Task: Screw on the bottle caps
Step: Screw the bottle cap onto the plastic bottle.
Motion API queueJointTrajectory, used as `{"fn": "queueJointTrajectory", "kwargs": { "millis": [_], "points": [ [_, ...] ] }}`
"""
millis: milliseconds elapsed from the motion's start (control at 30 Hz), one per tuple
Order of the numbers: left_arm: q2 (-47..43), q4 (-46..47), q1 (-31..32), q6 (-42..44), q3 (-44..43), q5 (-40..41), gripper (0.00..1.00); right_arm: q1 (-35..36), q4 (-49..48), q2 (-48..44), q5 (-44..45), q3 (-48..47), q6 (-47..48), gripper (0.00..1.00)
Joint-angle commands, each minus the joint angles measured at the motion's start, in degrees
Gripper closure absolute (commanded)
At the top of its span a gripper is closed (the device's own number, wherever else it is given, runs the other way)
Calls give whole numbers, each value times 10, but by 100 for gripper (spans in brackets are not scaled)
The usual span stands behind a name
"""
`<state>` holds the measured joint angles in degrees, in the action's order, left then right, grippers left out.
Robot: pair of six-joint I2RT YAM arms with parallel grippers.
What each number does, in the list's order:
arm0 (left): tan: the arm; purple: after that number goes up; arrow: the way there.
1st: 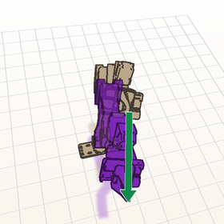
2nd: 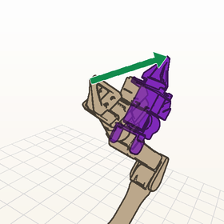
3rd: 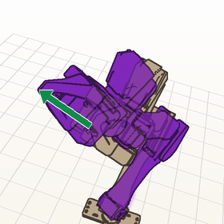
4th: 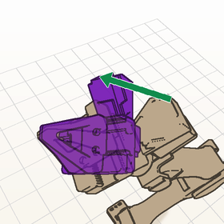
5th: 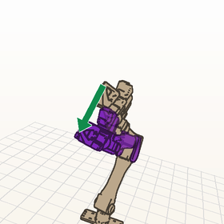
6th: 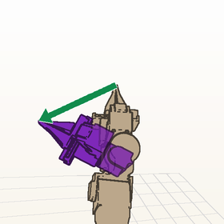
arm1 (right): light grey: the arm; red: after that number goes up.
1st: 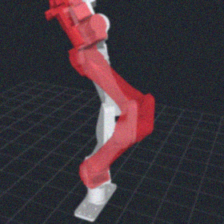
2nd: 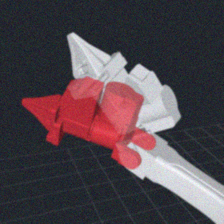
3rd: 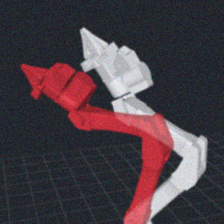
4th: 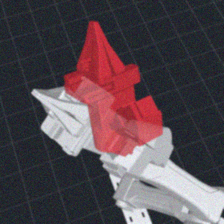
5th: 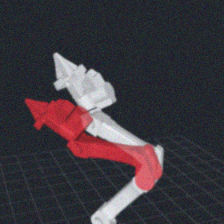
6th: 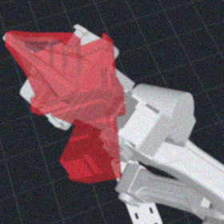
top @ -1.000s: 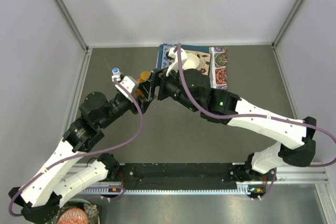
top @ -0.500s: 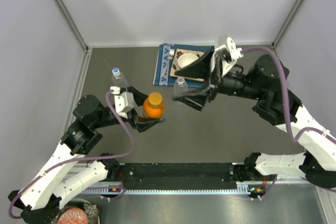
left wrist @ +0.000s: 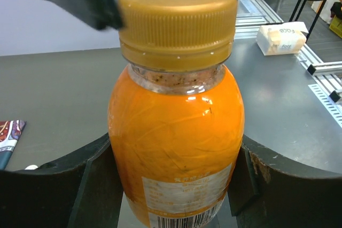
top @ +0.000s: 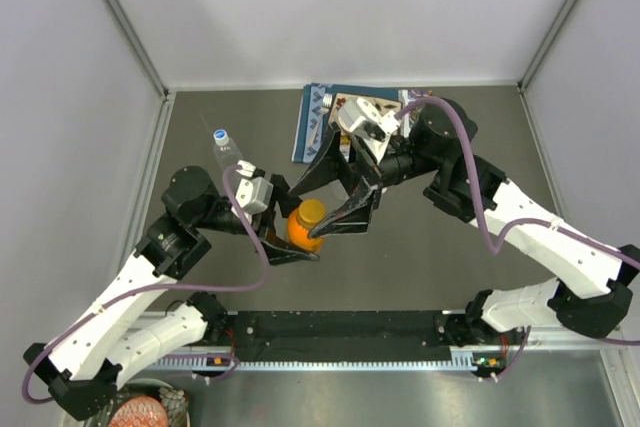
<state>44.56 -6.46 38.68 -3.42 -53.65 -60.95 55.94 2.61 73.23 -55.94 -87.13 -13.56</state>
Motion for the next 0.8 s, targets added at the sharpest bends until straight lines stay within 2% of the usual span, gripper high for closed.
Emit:
{"fn": "queueJointTrajectory", "kwargs": {
  "millis": [0,100,433,767],
  "points": [
    [-2,50,-2,-20,-20,-20,100,-4,-117,0,-71,12,-52,29],
    [-2,55,-1,-27,-20,-20,100,-4,-135,3,-76,21,-61,33],
    [-9,59,-2,-40,-15,-18,100,-4,-170,9,-64,45,-77,36],
    [-19,72,-2,-38,-10,-27,100,-5,-176,18,-35,48,-71,33]
  ]
}}
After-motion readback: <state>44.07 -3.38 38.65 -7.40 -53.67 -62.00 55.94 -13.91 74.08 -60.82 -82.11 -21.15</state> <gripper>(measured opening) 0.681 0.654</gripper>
